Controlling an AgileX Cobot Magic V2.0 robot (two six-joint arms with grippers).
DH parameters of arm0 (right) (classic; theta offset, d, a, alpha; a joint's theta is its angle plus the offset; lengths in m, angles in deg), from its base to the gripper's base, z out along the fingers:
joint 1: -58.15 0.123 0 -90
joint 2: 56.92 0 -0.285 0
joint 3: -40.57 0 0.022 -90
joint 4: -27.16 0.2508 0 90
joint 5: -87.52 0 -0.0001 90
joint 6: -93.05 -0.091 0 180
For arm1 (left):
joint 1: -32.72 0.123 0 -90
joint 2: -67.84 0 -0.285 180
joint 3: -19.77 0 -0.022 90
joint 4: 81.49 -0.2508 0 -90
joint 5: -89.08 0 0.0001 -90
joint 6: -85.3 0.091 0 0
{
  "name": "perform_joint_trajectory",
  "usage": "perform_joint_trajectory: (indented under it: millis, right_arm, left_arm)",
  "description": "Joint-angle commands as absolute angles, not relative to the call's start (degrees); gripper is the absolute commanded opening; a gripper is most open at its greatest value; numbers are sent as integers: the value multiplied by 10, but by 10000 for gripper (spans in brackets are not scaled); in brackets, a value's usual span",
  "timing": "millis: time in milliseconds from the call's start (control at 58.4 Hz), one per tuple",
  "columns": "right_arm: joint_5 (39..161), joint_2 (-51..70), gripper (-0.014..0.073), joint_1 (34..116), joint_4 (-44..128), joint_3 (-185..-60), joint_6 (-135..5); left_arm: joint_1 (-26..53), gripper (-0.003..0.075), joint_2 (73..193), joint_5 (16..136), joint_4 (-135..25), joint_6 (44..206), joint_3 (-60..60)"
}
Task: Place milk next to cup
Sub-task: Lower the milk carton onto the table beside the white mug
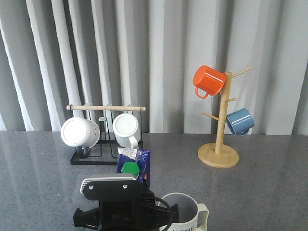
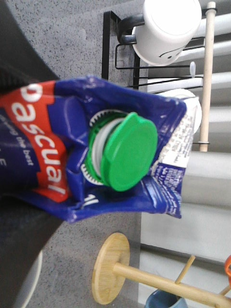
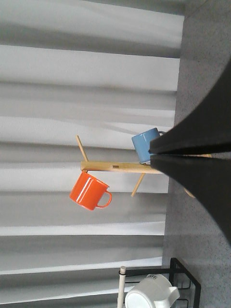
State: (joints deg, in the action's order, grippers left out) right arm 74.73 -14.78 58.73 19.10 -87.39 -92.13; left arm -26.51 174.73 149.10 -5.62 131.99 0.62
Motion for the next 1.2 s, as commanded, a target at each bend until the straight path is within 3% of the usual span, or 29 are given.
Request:
perform_joint_trajectory:
  millis: [0, 171, 1181]
  right_arm:
    - [708, -148, -9, 585, 188, -889, -921]
    - [708, -148, -9, 585, 188, -889, -921]
    - [708, -148, -9, 585, 188, -889, -921]
  left_arm:
    - [-267, 312, 1719, 1508, -90, 1321, 19]
    - [-267, 388, 1719, 1510, -90, 1305, 19]
    - [-267, 403, 1730, 1511, -73, 1292, 19]
